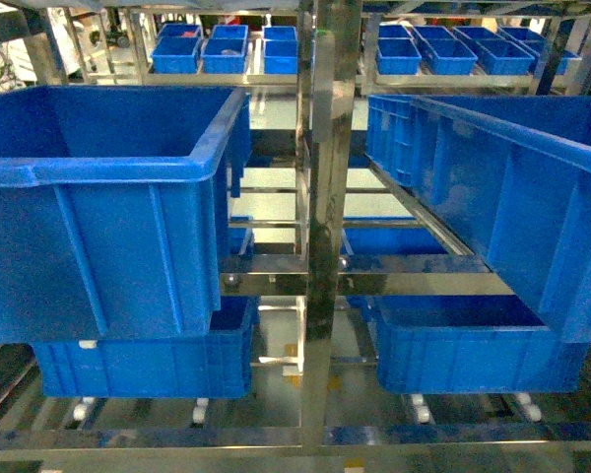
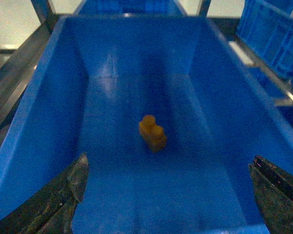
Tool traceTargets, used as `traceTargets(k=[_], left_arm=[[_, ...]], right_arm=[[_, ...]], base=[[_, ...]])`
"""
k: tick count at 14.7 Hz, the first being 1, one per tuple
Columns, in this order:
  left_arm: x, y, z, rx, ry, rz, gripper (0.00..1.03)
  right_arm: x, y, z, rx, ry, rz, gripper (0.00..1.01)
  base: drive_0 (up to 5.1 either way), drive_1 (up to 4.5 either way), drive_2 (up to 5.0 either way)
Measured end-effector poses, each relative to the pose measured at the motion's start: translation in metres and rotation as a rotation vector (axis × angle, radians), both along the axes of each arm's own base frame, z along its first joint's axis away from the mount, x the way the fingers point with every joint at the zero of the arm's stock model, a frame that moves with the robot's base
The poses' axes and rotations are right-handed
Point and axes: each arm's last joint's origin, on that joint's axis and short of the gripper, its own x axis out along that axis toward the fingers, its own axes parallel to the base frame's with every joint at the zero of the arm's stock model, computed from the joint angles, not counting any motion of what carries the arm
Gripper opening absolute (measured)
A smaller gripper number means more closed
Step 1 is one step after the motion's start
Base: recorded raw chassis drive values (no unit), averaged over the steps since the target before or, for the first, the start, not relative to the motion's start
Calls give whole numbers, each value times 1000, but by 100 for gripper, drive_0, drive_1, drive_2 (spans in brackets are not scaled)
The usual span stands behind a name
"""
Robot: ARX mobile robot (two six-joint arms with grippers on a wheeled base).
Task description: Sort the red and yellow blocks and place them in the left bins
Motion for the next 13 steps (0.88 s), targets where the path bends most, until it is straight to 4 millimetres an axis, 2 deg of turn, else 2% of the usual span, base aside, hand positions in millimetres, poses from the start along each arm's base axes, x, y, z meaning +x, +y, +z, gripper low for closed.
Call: traceTargets(k=[4, 9, 13], left_arm=[[-6, -6, 19, -114, -195, 30, 98], [-6, -9, 21, -109, -258, 44, 98], [-7, -8, 18, -71, -231, 49, 98]], right_arm=[[0, 0, 0, 0, 0, 0, 98], [0, 0, 0, 0, 0, 0, 98], [0, 0, 0, 0, 0, 0, 98]], base=[[0, 0, 0], [0, 0, 0], [0, 0, 0]])
